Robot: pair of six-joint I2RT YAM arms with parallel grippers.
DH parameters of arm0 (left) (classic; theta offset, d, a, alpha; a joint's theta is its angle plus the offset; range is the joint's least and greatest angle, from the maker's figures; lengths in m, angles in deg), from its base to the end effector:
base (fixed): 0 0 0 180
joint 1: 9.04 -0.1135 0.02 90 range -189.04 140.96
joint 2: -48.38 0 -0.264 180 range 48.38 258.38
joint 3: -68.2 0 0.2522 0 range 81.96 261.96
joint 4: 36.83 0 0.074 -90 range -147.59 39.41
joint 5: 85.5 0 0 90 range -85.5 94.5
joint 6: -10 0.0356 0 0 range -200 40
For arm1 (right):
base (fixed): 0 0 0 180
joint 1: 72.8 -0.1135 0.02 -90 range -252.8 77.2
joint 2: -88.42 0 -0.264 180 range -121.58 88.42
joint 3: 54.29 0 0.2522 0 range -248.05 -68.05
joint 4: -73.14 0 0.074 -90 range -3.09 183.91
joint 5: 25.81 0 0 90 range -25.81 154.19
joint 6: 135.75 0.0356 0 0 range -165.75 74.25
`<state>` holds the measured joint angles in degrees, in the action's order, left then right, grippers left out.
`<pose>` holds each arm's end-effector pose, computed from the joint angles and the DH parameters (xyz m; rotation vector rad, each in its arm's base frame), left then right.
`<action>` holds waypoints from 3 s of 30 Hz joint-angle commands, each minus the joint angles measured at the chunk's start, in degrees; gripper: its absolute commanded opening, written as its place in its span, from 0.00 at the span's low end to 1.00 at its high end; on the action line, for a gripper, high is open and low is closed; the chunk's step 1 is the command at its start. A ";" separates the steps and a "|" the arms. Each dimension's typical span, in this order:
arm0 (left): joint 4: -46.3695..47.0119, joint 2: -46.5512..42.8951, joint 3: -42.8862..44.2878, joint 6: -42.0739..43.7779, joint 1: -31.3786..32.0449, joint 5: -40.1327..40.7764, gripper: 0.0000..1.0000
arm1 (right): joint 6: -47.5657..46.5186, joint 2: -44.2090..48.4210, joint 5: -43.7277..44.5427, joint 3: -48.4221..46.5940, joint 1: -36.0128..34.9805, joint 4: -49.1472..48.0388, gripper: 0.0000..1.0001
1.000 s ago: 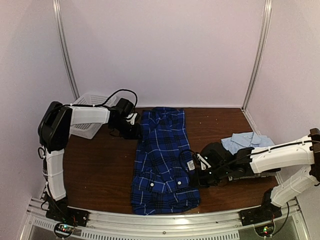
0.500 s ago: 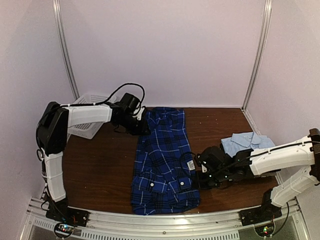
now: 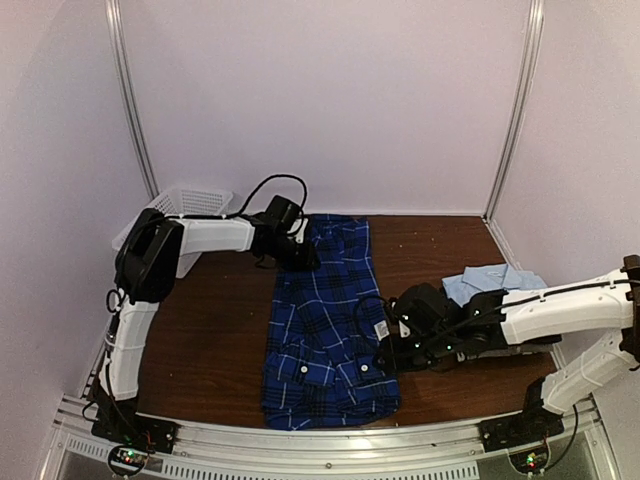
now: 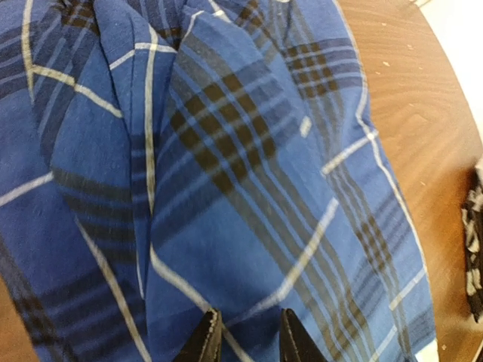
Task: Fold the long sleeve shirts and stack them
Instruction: Adjust the sleeve at the center of the board, then smooth out the sleeve at the center of the board.
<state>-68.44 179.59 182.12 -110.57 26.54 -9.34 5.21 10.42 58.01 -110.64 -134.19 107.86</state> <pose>0.4067 -0.3014 0.1553 0.2280 2.5493 -0.7831 0.1212 0.2302 0.1876 -0.2996 2.7807 0.7861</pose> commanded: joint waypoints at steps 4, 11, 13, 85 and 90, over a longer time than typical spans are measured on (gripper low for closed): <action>1.16 5.32 5.58 -1.38 -1.65 4.75 0.28 | -5.63 -0.99 3.61 -8.20 0.60 -1.32 0.42; 1.37 5.17 6.50 -1.34 -2.09 5.53 0.28 | -10.46 -12.23 -2.42 -14.00 7.16 -13.13 0.30; 1.44 5.52 7.04 -1.27 -2.17 6.02 0.28 | -10.90 -16.40 -4.73 -15.23 7.98 -15.98 0.28; 17.41 -10.58 -19.95 -8.87 -2.09 -5.91 0.31 | -13.63 -21.04 -1.90 -19.98 10.68 -14.34 0.44; 15.74 -9.29 -20.07 -8.78 -2.11 -3.62 0.30 | -14.29 -23.85 -2.76 -20.30 12.39 -15.14 0.39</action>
<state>-54.97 169.69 161.92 -118.96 24.39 -14.76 -7.86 -11.50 53.97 -130.42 -123.22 92.25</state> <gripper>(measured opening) 0.304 0.407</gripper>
